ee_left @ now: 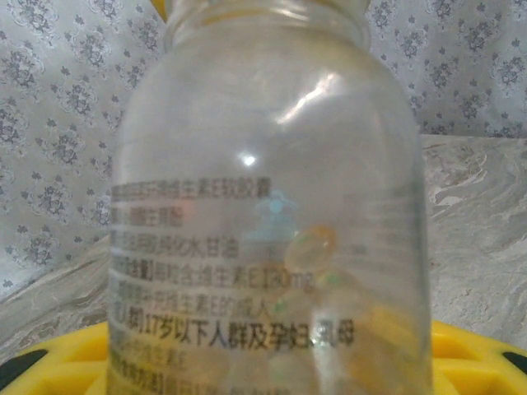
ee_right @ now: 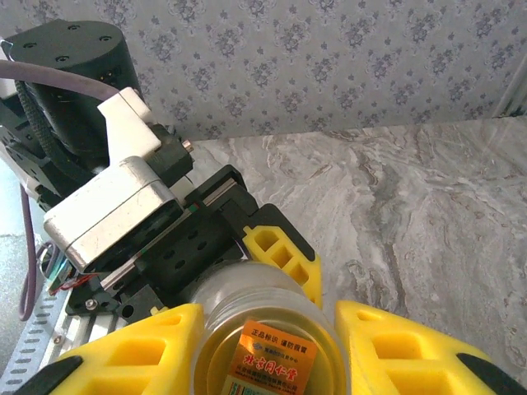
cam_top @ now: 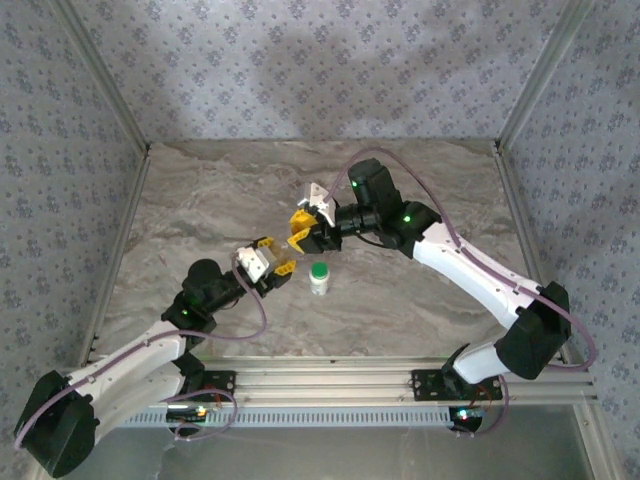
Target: Sort the pills into containers
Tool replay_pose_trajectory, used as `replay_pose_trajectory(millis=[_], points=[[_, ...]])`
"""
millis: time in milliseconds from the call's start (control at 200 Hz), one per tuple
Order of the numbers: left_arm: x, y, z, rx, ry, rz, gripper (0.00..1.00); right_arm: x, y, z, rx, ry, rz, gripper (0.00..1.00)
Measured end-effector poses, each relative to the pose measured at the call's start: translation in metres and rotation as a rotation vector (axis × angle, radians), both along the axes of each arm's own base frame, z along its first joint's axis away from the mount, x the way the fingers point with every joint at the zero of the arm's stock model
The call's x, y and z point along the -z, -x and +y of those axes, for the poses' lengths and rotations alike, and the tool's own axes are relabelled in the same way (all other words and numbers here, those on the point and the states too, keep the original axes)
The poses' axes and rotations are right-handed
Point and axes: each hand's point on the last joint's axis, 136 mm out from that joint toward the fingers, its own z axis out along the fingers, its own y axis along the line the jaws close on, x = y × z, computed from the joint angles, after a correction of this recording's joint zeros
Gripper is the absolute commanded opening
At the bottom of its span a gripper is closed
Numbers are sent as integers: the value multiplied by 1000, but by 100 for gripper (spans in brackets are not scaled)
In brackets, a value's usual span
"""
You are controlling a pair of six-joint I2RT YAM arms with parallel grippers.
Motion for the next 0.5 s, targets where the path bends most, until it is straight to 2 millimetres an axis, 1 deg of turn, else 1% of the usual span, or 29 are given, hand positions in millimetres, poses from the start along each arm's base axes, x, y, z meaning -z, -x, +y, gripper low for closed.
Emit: replay_pose_trajectory(millis=[170, 340, 435, 500], points=[[-1, 0, 0, 0, 2, -5, 17, -1, 3, 0, -17, -7, 10, 14], [-2, 6, -4, 31, -4, -19, 17, 2, 16, -2, -96, -2, 3, 15], [-2, 9, -6, 50, -9, -23, 17, 6, 21, 0, -124, 22, -12, 15], [0, 9, -7, 53, -13, -18, 17, 9, 22, 5, -134, 43, -23, 15]])
